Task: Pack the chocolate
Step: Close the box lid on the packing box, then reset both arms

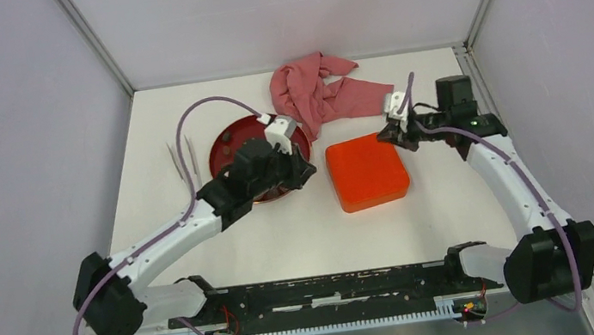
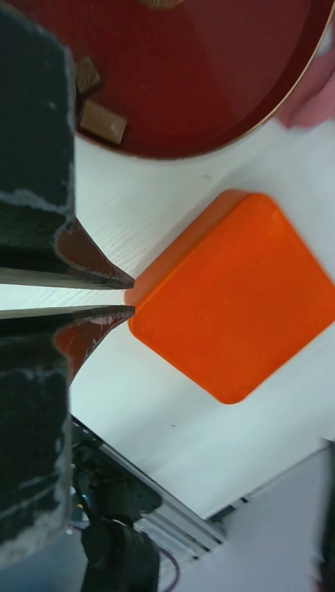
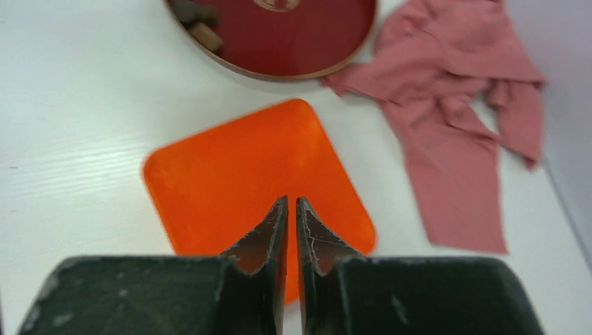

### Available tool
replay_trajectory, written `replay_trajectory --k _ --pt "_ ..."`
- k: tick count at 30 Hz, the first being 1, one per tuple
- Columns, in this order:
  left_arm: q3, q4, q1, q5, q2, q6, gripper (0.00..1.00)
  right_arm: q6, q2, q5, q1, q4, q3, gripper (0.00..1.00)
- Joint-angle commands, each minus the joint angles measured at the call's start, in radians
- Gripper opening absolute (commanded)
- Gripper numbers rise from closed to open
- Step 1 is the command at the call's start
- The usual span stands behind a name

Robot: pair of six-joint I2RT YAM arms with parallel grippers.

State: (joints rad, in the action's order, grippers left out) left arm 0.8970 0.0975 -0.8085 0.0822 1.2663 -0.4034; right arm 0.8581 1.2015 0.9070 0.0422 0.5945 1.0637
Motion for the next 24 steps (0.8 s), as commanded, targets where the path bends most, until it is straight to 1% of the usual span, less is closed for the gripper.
replay_trajectory --k 1,5,8,11,12,14,17,19,20,21,23,24 --pt "-0.056 -0.027 0.055 -0.079 -0.109 -0.006 0.20 -0.084 0.026 -0.041 0.161 -0.035 -0.065 0.13" --pt "-0.130 -0.046 0.063 -0.079 -0.178 -0.028 0.21 -0.097 0.119 -0.174 0.253 0.011 -0.037 0.13" --pt "-0.179 -0.053 0.064 -0.110 -0.220 -0.050 0.21 -0.083 0.183 -0.299 0.336 0.005 -0.067 0.13" --pt "-0.206 -0.045 0.063 -0.119 -0.260 -0.063 0.21 -0.070 0.289 -0.414 0.370 0.052 -0.074 0.13" --pt "-0.206 -0.035 0.063 -0.122 -0.274 -0.063 0.22 -0.063 0.338 -0.429 0.371 0.080 -0.059 0.13" --pt "-0.205 -0.020 0.062 -0.128 -0.305 -0.067 0.24 -0.057 0.382 -0.442 0.371 0.109 -0.046 0.13" --pt "-0.183 0.004 0.063 -0.127 -0.351 -0.069 0.31 -0.055 0.340 -0.444 0.370 0.108 -0.003 0.14" --pt "-0.151 0.023 0.062 -0.125 -0.389 -0.067 0.40 -0.048 0.298 -0.458 0.365 0.131 0.080 0.16" --pt "-0.132 0.033 0.063 -0.133 -0.408 -0.066 0.47 -0.044 0.274 -0.463 0.358 0.144 0.120 0.18" --pt "-0.111 0.043 0.063 -0.145 -0.424 -0.065 0.57 -0.041 0.255 -0.464 0.348 0.151 0.165 0.22" --pt "-0.053 0.066 0.064 -0.179 -0.454 -0.059 0.80 -0.041 0.200 -0.472 0.314 0.140 0.231 0.39" --pt "-0.021 0.083 0.063 -0.192 -0.460 -0.051 0.89 -0.055 0.176 -0.471 0.289 0.124 0.254 0.52"
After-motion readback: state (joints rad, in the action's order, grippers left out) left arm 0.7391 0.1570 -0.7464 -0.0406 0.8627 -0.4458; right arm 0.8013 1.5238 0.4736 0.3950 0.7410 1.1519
